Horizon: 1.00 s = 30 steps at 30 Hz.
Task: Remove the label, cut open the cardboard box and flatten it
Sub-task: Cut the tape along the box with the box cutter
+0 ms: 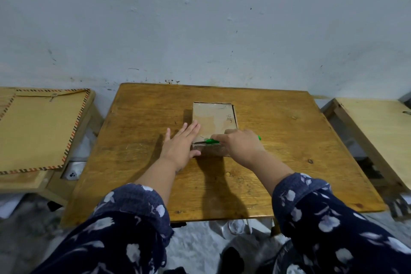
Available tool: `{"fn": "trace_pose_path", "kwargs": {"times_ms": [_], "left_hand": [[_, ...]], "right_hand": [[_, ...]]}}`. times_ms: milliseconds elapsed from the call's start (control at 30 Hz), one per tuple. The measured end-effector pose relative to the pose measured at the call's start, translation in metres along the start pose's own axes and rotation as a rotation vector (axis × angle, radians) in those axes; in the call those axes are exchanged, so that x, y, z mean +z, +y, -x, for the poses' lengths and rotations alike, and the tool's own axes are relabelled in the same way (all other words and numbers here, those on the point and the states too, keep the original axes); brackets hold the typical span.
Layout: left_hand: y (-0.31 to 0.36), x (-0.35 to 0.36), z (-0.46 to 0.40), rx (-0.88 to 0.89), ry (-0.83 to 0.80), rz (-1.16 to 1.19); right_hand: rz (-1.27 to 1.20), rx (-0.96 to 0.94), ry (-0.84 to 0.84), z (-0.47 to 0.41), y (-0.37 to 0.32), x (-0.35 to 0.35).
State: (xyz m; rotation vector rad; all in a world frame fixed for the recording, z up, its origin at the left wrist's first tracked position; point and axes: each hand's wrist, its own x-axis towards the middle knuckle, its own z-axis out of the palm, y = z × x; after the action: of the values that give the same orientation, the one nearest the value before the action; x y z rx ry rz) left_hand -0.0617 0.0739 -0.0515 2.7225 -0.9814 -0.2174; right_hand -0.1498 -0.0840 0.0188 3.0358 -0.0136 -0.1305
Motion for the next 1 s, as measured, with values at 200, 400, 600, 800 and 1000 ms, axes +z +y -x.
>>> {"fn": "trace_pose_path", "kwargs": {"times_ms": [200, 400, 600, 800, 1000], "left_hand": [[0.001, -0.002, 0.001, -0.009, 0.001, -0.018], [0.001, -0.003, 0.002, -0.012, -0.002, -0.041], [0.002, -0.005, 0.003, -0.012, -0.010, -0.044], [0.002, -0.007, 0.004, -0.018, -0.025, -0.055], [0.003, -0.008, 0.005, -0.006, -0.041, -0.050]], "right_hand": [[0.085, -0.039, -0.013, -0.002, -0.002, -0.008], [0.045, 0.002, -0.046, 0.007, 0.017, -0.006], [0.019, 0.024, -0.043, 0.017, 0.035, -0.001], [0.122, 0.106, -0.104, 0.036, 0.061, -0.002], [-0.083, 0.220, -0.118, 0.054, 0.082, 0.010]]}}
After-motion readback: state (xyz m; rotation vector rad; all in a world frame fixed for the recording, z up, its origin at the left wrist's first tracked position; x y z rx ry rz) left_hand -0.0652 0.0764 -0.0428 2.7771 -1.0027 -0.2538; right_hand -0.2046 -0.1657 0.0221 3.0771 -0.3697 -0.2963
